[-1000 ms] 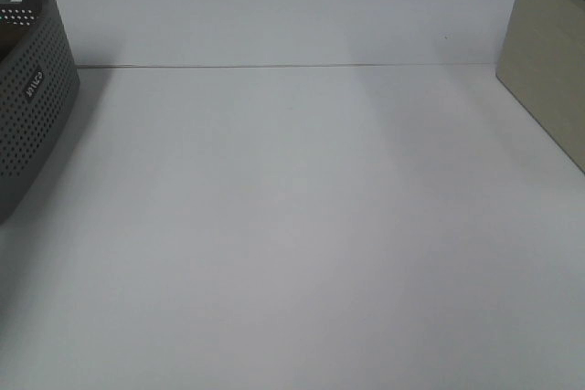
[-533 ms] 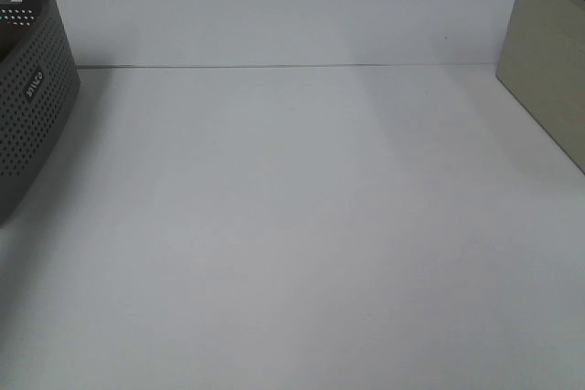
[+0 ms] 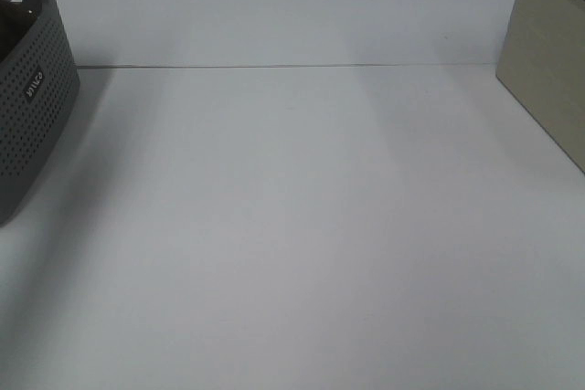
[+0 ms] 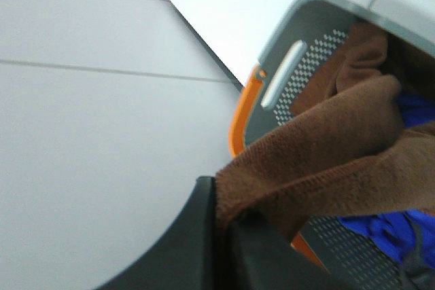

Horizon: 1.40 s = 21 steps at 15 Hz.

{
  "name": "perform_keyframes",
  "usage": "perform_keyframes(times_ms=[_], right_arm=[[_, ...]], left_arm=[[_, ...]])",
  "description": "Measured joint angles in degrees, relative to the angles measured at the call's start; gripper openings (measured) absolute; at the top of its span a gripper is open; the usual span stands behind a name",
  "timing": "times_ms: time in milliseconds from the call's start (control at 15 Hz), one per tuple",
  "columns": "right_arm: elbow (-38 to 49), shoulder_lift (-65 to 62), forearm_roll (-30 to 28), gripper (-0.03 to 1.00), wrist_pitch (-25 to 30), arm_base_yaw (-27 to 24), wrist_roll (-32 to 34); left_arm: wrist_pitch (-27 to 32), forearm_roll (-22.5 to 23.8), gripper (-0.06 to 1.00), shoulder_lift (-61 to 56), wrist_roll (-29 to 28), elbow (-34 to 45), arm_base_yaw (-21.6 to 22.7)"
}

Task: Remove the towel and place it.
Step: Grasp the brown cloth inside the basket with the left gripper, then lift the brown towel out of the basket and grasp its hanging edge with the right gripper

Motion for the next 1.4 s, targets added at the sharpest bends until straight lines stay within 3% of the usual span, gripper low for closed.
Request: perform_keyframes(times_ms=[200,400,467,600,733,800,933,1000,1400], right_arm=[[0.0,1.89,1.38,0.79,-0.11,0.0,-0.46],[-0.8,8.25,9.4,0.79,-4.53,0.0,-9.63],[-0.8,12.38,18.56,0.78,-10.31,0.0,-19.25],[-0.8,19.6,33.86,0.77,-15.07,0.0,-33.75],[-0.8,28.07,49.22,0.77,-15.18,0.0,-50.88],[-0.8,30.48,52.77,0.77,-15.07,0.0,-54.03],[-0.8,40.62,63.48,0.77,-14.21,0.0,-67.61],[-2.35,51.28,68.81,0.77,-13.18,0.0,-79.87],[-15.47,79.81,77.64,0.81,-4.7,0.0,-95.86]], left_arm=[[-8.48,6.25,0.0,-2.46,0.0,0.0,-8.14],[-13.29,11.52,0.0,-3.38,0.0,0.0,-17.36],[-13.29,12.2,0.0,-3.38,-0.17,0.0,-21.83],[-12.95,12.2,0.0,-3.38,-0.23,0.0,-24.87],[-10.77,12.09,0.0,-3.38,-0.23,0.0,-26.93],[-10.2,12.15,0.0,-3.38,-0.23,0.0,-27.1],[-8.54,12.49,0.0,-3.38,0.17,0.0,-27.1],[-7.79,12.72,0.0,-3.5,1.89,0.0,-28.53],[-7.68,12.66,0.0,-3.67,4.3,0.0,-35.87]])
